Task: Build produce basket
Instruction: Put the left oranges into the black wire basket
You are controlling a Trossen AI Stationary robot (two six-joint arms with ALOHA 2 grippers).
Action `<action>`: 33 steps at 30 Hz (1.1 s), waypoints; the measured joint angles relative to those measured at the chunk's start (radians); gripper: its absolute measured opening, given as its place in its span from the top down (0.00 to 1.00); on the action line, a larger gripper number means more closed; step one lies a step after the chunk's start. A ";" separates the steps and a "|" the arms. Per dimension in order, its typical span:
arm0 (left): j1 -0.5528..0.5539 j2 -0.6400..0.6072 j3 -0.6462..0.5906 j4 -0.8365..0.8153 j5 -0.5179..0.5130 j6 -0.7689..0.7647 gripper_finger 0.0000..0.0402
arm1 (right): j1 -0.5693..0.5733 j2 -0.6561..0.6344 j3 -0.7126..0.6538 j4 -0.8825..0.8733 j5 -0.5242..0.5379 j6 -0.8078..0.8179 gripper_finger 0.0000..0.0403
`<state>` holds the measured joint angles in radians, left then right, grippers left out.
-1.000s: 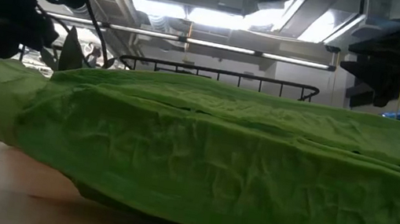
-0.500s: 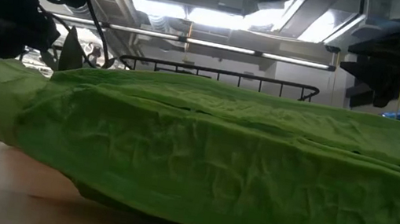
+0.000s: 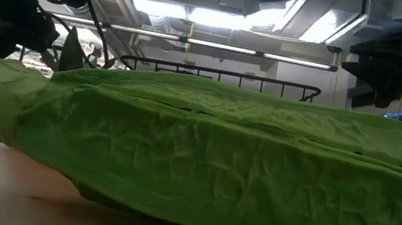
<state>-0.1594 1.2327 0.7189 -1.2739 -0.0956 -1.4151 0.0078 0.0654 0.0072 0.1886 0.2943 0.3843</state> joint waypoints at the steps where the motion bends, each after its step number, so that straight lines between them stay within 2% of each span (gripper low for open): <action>1: 0.000 0.000 0.000 0.000 0.000 0.000 0.99 | 0.000 0.000 0.000 0.000 0.000 0.000 0.58; 5: 0.000 0.000 0.000 0.006 -0.015 0.003 0.99 | 0.000 0.000 0.000 0.000 0.000 0.000 0.58; 24: -0.001 -0.002 0.000 0.101 -0.253 0.051 1.00 | 0.000 0.000 0.000 0.000 0.000 0.000 0.58; 33: 0.000 -0.002 0.000 0.190 -0.515 0.091 1.00 | 0.000 0.000 0.000 0.000 0.000 0.003 0.58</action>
<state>-0.1593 1.2304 0.7193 -1.0836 -0.6109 -1.3243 0.0078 0.0652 0.0071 0.1886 0.2941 0.3878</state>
